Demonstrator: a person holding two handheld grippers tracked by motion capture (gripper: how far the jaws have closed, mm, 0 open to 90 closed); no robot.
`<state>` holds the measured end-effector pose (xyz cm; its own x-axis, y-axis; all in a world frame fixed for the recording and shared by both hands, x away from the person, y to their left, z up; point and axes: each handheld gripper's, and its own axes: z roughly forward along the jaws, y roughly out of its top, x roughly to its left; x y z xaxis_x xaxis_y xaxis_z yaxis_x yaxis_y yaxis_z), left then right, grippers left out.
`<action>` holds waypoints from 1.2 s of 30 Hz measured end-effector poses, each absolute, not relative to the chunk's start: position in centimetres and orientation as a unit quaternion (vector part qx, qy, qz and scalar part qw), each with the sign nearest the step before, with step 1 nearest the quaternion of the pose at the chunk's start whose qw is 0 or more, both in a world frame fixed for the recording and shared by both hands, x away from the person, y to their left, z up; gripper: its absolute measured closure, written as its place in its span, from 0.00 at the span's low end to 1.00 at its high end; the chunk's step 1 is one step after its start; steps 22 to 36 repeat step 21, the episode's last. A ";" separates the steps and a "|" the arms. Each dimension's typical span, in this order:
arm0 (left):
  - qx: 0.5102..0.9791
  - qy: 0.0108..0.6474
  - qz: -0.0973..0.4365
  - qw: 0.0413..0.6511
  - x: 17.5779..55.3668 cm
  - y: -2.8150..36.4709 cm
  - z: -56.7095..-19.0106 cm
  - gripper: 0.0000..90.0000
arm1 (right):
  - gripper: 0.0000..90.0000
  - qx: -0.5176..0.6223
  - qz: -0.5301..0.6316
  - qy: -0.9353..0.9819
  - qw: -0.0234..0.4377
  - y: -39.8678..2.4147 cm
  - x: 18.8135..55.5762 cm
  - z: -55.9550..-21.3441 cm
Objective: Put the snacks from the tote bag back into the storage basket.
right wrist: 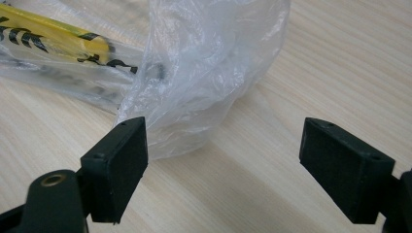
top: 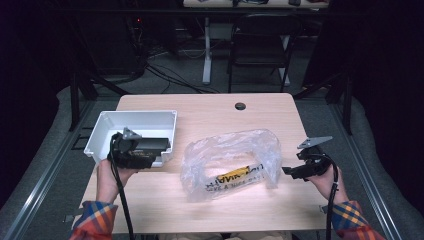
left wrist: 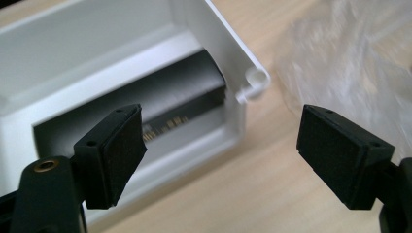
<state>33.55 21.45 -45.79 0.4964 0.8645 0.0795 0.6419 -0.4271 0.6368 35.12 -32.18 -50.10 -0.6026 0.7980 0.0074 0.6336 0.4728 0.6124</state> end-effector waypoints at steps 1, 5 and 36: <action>0.820 0.458 0.203 0.275 32.9 21.4 -46.1 0.18 | 0.19 0.422 0.293 0.846 0.141 -32.2 35.0 -50.1; 0.826 0.457 0.195 0.268 30.7 20.9 -47.1 0.18 | 0.19 0.421 0.291 0.847 0.141 -32.3 34.8 -50.2; 0.836 0.454 0.192 0.242 28.9 19.1 -51.6 0.16 | 0.18 0.419 0.291 0.846 0.154 -32.6 34.6 -50.6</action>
